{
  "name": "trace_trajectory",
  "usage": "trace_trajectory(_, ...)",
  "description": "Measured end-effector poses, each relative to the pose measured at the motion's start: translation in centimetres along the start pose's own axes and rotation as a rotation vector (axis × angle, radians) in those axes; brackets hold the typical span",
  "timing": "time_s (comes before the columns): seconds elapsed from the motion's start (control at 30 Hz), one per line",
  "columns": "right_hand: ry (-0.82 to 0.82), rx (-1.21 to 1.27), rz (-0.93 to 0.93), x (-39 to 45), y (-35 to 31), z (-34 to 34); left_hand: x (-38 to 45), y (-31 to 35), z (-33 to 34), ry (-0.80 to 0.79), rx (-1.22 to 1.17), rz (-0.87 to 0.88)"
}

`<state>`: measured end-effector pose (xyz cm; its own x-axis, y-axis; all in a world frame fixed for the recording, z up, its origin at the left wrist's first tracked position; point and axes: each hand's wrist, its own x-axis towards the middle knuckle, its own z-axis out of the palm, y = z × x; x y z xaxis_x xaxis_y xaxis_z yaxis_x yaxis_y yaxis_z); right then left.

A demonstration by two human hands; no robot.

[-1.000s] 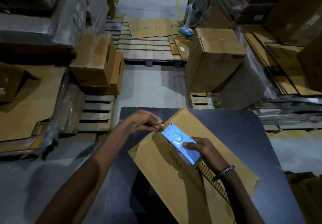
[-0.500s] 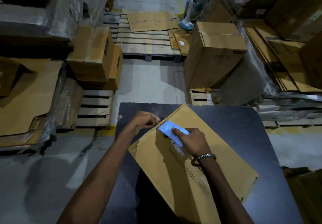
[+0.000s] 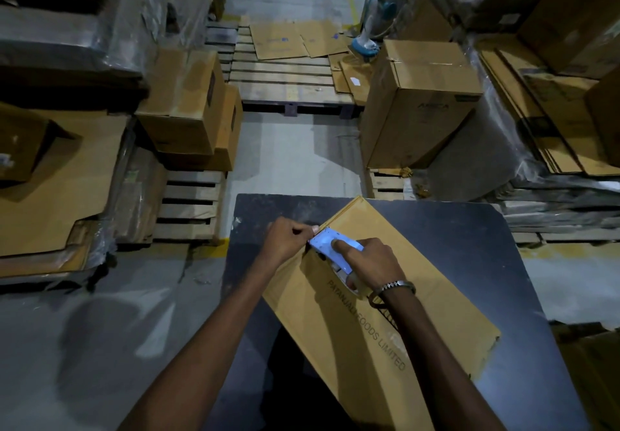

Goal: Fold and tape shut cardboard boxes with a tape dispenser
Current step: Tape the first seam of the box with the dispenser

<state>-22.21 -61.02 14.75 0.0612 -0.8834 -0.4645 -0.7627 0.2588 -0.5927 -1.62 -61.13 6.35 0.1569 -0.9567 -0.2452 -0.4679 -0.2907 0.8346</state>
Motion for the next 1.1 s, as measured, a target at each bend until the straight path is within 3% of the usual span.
trace_trajectory(0.1,-0.02,-0.027,-0.007,-0.1,-0.3,-0.1,-0.5,0.4,-0.5,0.004,0.064,0.055)
trace_trajectory(0.23,-0.061,-0.032,-0.012,-1.1,-0.5,-1.5,0.1,0.8,-0.7,-0.011,0.331,0.118)
trace_trajectory(0.37,-0.071,-0.07,0.03,-4.1,3.9,-3.1,-0.5,1.9,-0.3,0.043,0.473,0.103)
trace_trajectory(0.57,-0.081,-0.147,0.002,-3.9,3.8,-2.6,-1.5,2.0,0.6,0.092,0.443,0.008)
trace_trajectory(0.7,-0.083,-0.145,-0.001,-3.8,4.0,-2.5,-1.2,2.5,1.2,-0.03,0.376,-0.108)
trace_trajectory(0.77,-0.097,-0.132,-0.011,-3.8,4.1,-2.5,-1.2,1.6,1.7,-0.059,0.387,-0.084)
trace_trajectory(0.9,-0.132,-0.109,0.011,-3.9,4.6,-3.5,-1.8,1.8,2.1,0.037,0.49,-0.04)
trace_trajectory(1.1,-0.123,-0.103,0.1,-9.0,11.9,-6.8,-2.1,2.3,2.7,0.097,0.533,0.016)
